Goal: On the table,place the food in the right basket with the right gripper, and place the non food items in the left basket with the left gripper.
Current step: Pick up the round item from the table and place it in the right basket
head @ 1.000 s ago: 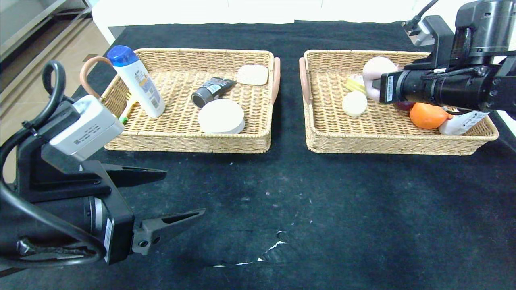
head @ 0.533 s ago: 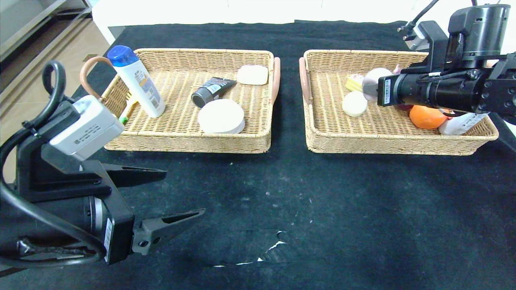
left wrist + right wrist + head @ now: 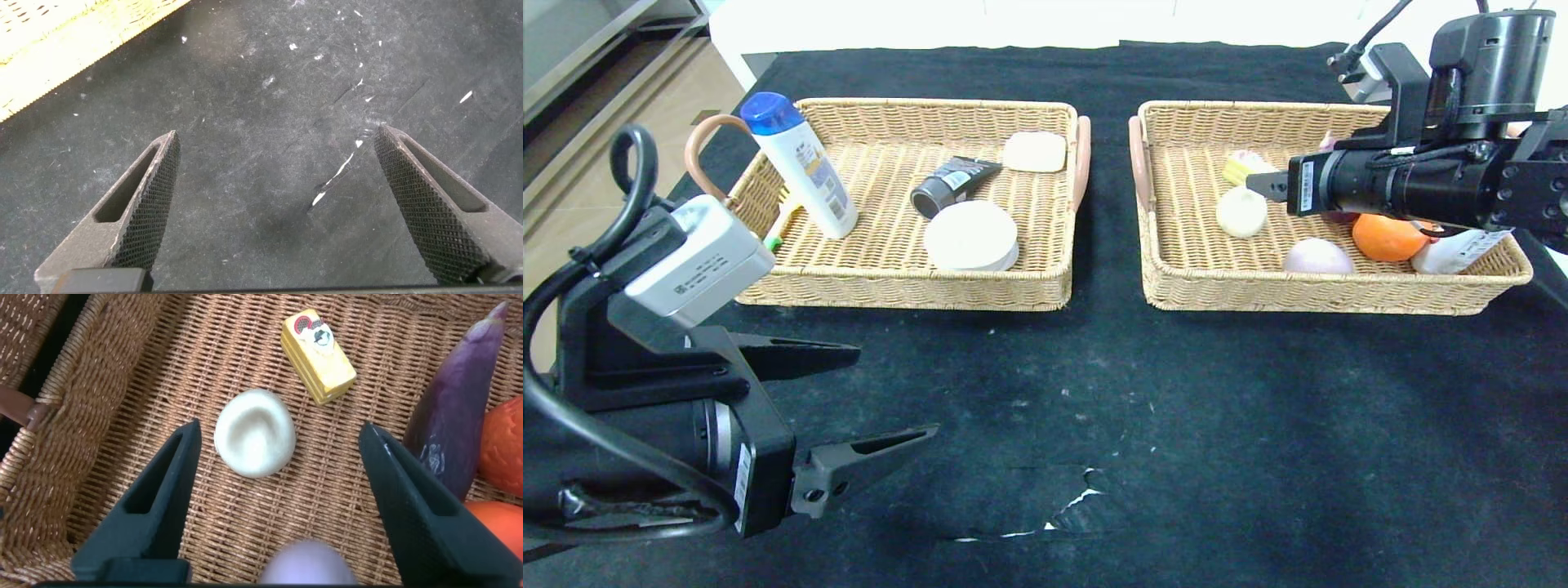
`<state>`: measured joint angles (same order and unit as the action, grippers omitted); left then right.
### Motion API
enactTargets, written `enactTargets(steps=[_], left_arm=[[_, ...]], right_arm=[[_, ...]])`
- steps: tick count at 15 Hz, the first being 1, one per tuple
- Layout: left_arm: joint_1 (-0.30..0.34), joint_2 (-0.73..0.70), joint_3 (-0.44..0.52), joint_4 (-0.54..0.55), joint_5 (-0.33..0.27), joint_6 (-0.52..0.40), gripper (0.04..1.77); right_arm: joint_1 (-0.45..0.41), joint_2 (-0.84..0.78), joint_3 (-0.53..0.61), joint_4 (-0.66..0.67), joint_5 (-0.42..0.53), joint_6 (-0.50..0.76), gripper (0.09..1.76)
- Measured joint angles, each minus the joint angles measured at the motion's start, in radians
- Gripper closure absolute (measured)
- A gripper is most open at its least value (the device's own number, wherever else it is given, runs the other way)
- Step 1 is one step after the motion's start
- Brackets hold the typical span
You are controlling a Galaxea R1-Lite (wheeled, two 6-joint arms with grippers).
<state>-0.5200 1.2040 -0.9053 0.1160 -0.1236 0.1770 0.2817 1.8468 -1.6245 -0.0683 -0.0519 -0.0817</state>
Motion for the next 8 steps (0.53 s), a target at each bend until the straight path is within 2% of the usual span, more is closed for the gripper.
enactTargets(steps=[5,8], left_arm=[[0.001,-0.001,-0.002,0.000,0.001,-0.001,0.09],[0.000,-0.004,-0.003,0.000,0.001,0.000,0.09]], right_arm=[[0.004,-0.021,0.027,0.007,0.000,-0.001,0.29],[0.021,-0.101,0.100,0.011,0.001,-0.002,0.24]])
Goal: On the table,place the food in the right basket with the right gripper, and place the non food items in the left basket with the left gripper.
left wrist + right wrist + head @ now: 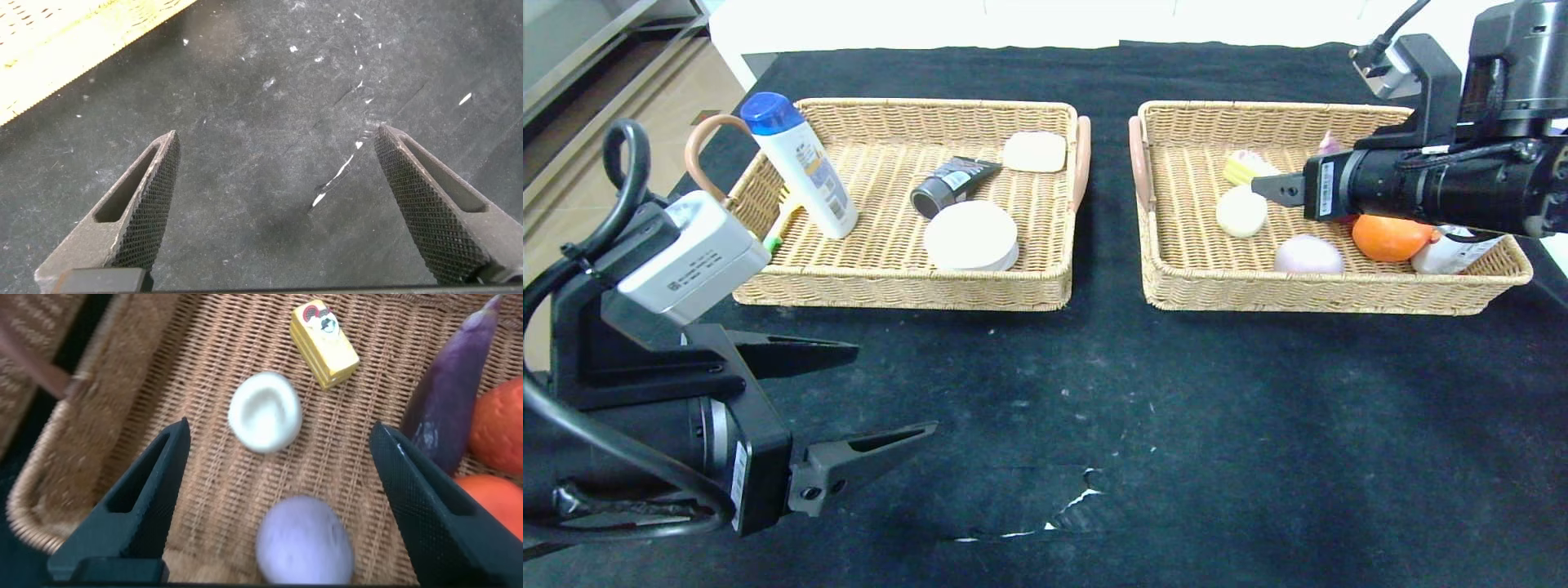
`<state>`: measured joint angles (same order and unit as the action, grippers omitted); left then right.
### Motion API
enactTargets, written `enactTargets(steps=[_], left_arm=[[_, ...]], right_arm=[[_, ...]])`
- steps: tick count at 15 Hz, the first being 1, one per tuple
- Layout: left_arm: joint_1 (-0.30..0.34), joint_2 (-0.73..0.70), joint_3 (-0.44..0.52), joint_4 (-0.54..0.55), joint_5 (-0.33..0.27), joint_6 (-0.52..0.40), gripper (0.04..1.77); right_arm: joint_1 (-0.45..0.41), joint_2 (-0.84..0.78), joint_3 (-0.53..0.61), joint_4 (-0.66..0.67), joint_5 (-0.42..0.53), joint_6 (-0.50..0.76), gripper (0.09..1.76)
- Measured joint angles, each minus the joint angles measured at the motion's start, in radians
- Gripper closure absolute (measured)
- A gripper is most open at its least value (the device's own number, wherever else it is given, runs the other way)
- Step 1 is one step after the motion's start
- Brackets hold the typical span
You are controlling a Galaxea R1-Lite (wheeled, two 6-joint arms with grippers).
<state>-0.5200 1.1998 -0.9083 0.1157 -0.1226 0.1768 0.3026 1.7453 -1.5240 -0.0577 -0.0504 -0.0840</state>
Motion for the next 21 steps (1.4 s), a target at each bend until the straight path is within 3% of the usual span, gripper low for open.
enactTargets(steps=[6,13,16,21], left_arm=[[0.008,-0.015,-0.007,-0.011,0.003,-0.005,0.09],[0.062,-0.108,-0.010,-0.018,0.009,-0.011,0.09],[0.109,-0.190,0.018,-0.003,0.039,-0.011,0.09],[0.238,-0.403,0.121,0.044,0.053,-0.010,0.09]], right_arm=[[0.056,-0.268,0.239,0.003,-0.001,-0.016,0.19],[0.070,-0.621,0.581,0.006,0.001,-0.021,0.16],[0.070,-0.758,0.683,0.036,0.002,-0.021,0.15],[0.063,-1.004,0.727,0.246,-0.003,-0.019,0.15]])
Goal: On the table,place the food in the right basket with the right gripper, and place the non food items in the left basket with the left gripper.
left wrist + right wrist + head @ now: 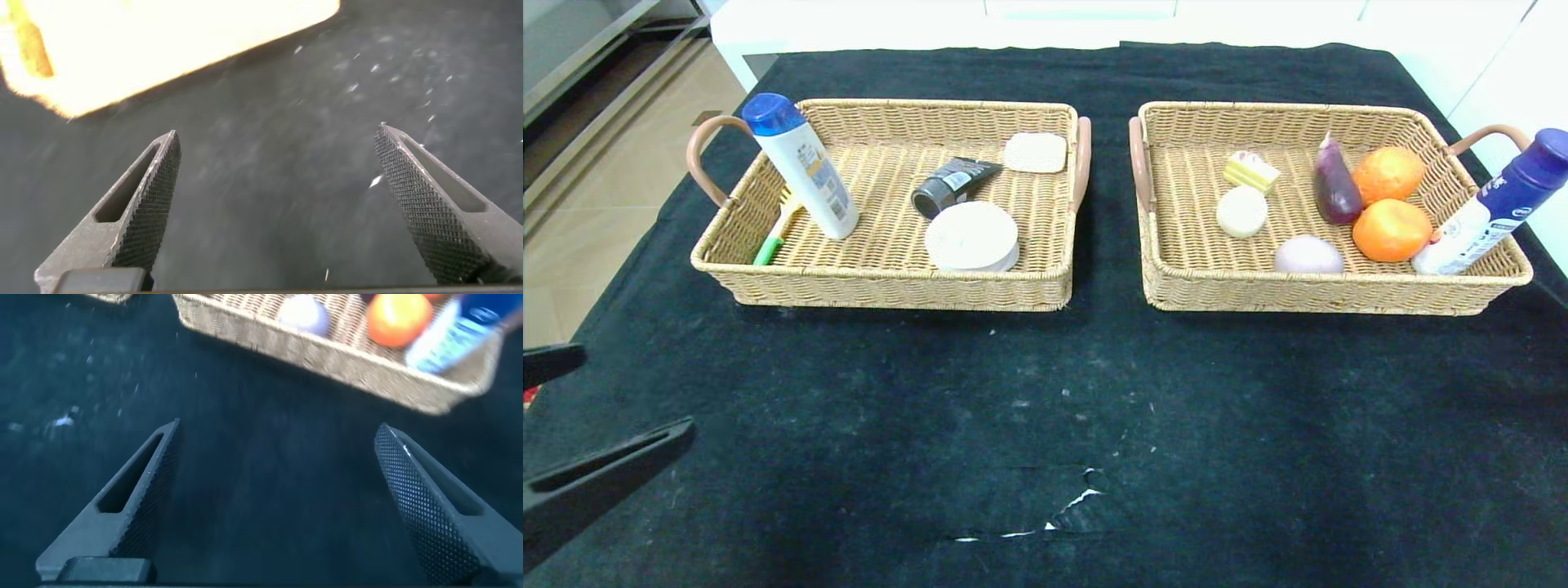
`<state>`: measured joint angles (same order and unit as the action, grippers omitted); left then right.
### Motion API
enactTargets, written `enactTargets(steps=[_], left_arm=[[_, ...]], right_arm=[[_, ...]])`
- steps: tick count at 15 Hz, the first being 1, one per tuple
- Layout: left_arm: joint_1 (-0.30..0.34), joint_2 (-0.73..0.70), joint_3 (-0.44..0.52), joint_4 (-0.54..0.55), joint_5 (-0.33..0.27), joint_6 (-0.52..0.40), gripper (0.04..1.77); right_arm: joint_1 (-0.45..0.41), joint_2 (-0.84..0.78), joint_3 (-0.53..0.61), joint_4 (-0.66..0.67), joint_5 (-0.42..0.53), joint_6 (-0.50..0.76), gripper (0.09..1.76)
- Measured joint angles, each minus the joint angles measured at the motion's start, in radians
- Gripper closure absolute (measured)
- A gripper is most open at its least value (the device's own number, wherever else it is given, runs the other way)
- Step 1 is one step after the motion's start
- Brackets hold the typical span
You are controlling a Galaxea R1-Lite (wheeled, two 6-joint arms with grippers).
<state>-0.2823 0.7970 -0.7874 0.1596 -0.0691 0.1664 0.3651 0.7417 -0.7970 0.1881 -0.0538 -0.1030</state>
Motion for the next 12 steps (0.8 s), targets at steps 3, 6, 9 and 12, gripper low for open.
enactTargets(steps=[3,6,9,12], left_arm=[[0.052,-0.153,0.026,0.082,0.007,0.000,0.09],[0.102,-0.327,0.026,0.178,0.034,0.001,0.09],[0.192,-0.445,-0.004,0.236,0.049,0.005,0.09],[0.251,-0.503,-0.013,0.250,0.049,0.009,0.09]], right_arm=[[-0.055,-0.171,0.020,0.108,-0.003,0.001,0.15],[-0.165,-0.338,0.082,0.160,-0.005,0.002,0.15],[-0.228,-0.430,0.121,0.167,-0.084,0.042,0.15],[-0.295,-0.458,0.084,0.171,-0.064,0.026,0.15]])
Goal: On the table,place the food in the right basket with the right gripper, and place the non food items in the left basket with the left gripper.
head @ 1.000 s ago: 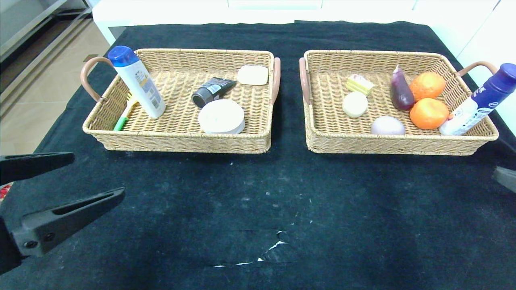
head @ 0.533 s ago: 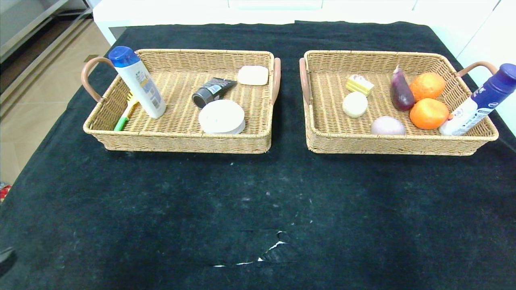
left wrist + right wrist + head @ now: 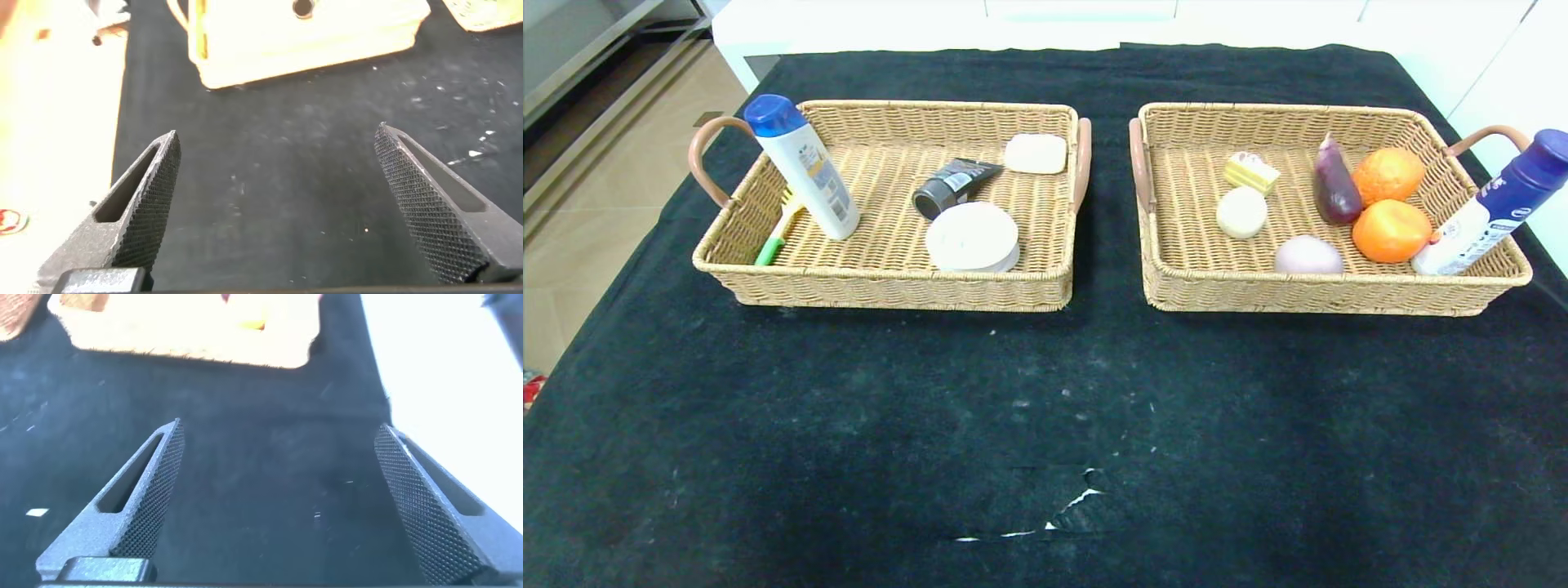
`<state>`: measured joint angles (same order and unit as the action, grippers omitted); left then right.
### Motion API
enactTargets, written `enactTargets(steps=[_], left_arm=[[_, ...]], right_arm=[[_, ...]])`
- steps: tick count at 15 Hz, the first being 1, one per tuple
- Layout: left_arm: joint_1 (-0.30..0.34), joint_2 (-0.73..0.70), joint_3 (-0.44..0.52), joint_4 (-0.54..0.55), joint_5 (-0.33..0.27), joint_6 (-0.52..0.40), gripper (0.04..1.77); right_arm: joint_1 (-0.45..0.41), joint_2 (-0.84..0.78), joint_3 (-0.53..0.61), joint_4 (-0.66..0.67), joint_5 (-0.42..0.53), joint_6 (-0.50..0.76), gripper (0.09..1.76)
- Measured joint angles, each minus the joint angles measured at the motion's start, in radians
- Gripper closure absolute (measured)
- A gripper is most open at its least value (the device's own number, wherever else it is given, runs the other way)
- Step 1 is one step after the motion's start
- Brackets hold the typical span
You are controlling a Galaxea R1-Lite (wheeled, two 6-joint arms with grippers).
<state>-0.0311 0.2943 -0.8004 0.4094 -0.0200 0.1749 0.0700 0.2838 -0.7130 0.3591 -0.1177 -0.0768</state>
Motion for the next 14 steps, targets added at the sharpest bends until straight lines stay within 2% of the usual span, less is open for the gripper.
enactTargets(steps=[4,9,11,14], left_arm=[[0.013,-0.067,0.011,0.087,-0.003,-0.002,0.09],[0.030,-0.197,0.102,0.105,-0.020,-0.006,0.09],[0.030,-0.249,0.175,0.079,-0.023,-0.014,0.09],[0.031,-0.284,0.320,-0.084,-0.027,-0.055,0.09]], right_arm=[[-0.073,-0.052,0.013,0.054,0.076,-0.010,0.15],[-0.071,-0.199,0.155,0.062,0.118,-0.006,0.15],[-0.068,-0.246,0.249,-0.057,0.119,-0.006,0.15],[-0.066,-0.275,0.434,-0.333,0.134,-0.016,0.15]])
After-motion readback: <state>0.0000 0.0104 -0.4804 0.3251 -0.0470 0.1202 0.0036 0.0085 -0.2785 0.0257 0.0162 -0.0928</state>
